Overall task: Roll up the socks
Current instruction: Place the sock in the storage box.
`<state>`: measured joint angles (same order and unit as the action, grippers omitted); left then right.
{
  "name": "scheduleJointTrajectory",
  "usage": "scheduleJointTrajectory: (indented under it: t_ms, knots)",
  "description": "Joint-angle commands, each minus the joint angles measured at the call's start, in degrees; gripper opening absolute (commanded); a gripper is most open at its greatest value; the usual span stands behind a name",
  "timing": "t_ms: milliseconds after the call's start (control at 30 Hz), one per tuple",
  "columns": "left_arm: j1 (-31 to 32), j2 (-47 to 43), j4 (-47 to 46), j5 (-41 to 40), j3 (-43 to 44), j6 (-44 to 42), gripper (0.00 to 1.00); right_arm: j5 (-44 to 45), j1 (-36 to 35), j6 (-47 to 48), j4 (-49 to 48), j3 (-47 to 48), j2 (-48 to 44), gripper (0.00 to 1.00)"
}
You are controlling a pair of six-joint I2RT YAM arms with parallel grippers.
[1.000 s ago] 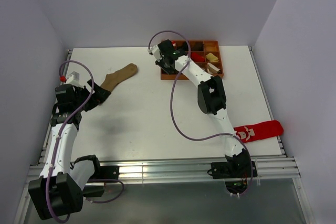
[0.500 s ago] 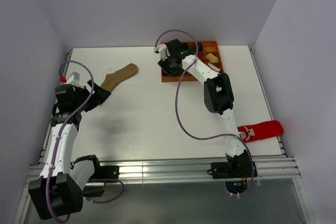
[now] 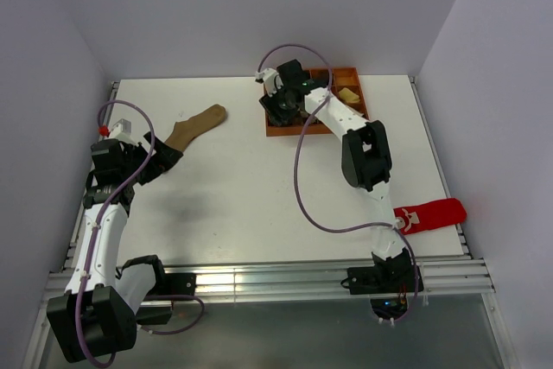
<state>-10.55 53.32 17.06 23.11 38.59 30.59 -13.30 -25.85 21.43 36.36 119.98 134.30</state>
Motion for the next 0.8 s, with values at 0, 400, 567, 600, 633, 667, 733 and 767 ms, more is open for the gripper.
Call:
scheduleJointTrajectory:
  t_ms: [0,400,567,600,633,667,733,767]
  knots:
    - [-0.26,-1.38,-0.98,0.09,-0.27,-1.94,0.92,-3.40,0.80,-2.09,-0.32,-0.63,-5.80,0.57]
    - [-0.26,-1.55,-0.98,0.09,-0.36,-2.02,0.92,-7.53,3.78,-6.40,0.38,0.16,-2.64,0.58]
    - [-0.26,-1.55,-1.06,0.27,-0.36,-2.11,0.92,-12.88,5.72,-9.38,1.96,1.13,1.21,0.63]
    - [-0.26,-1.38,-1.06,0.35,-0.36,-2.20,0.92,-14.28,6.07,-9.39,3.61,2.70,2.45,0.64]
    - [-0.26,-1.46,-1.06,0.44,-0.36,-2.11,0.92,-15.95,6.51,-9.22,7.29,6.28,3.59,0.65]
    - [-0.26,-1.46,-1.06,0.53,-0.36,-2.20,0.92,-17.01,6.60,-8.95,9.06,8.14,6.04,0.66]
    - [-0.26,-1.46,-0.98,0.53,-0.36,-2.11,0.92,-17.63,6.68,-9.39,11.96,11.74,7.81,0.66]
    - [-0.26,-1.55,-0.98,0.44,-0.44,-2.20,0.92,-17.90,6.69,-10.00,12.24,12.03,8.69,0.67]
